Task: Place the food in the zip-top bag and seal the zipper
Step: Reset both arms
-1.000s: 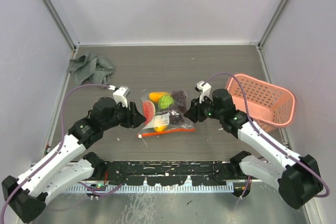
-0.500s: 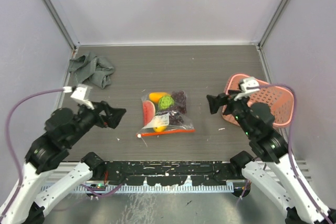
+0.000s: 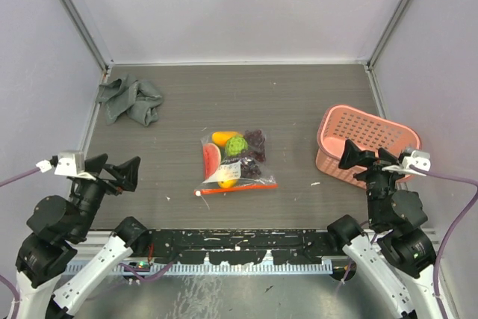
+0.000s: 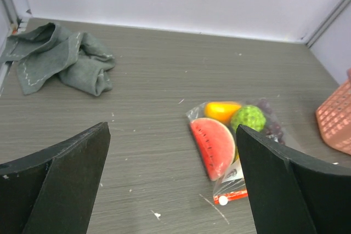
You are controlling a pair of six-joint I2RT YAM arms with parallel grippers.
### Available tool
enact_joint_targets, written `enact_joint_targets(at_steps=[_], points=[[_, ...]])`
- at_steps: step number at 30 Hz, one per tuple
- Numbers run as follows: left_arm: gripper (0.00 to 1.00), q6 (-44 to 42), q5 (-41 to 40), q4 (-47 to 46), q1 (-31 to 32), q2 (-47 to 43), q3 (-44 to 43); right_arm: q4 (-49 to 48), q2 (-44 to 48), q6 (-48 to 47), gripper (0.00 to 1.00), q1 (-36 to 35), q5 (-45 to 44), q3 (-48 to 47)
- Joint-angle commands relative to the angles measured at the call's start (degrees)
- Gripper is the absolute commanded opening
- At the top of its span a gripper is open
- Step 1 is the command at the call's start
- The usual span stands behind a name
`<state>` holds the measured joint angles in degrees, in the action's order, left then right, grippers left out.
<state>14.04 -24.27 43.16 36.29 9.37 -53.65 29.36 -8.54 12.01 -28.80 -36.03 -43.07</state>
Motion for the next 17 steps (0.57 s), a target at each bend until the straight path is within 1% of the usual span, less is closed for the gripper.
enact_joint_targets(at_steps=[1,8,13,17], points=[[0.98,-1.56,-4.12,-2.32,-0.17,-1.05,2.41,-0.87,1.38,0.73,1.00,0.06,-2.63,0.48],[0.98,-2.47,-5.00,-1.94,-0.41,-0.09,3.70,-0.72,0.80,0.26,1.00,0.01,-0.54,0.18],[0.98,-2.77,-3.46,-1.94,-1.41,0.70,4.09,-0.61,1.17,-0.36,1.00,0.05,0.48,-0.26],[0.98,-2.96,-2.94,-1.93,-2.38,0.70,4.28,-0.62,1.31,-0.45,1.00,0.06,-0.48,-0.26]])
